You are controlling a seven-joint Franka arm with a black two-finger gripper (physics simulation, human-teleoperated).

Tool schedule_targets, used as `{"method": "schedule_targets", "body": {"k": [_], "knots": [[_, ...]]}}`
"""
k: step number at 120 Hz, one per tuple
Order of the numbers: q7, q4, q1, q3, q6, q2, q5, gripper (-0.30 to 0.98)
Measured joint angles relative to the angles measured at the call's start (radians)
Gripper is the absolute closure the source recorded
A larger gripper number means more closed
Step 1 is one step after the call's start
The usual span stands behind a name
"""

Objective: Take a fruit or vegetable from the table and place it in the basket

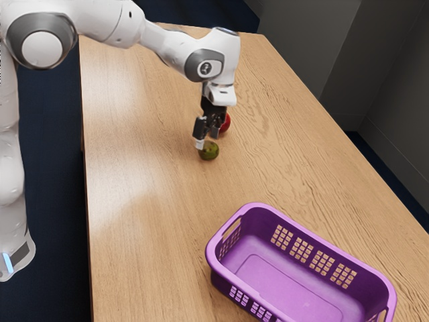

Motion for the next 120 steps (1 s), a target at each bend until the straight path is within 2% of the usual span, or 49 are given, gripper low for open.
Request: {"method": "schedule_targets", "body": {"k": [21, 34, 68, 91, 120], "knots": [[0.008, 0.003, -0.006, 0.000, 0.006, 0.017, -0.004, 0.00], [0.012, 0.003, 0.017, -0.001, 0.008, 0.039, -0.010, 0.05], [0.018, 0.003, 0.025, -0.003, 0.012, 0.058, -0.014, 0.31], [0.020, 0.004, 0.027, -0.003, 0.014, 0.061, -0.014, 0.36], [0.019, 0.014, 0.027, -0.001, 0.012, 0.061, -0.014, 0.36]]}}
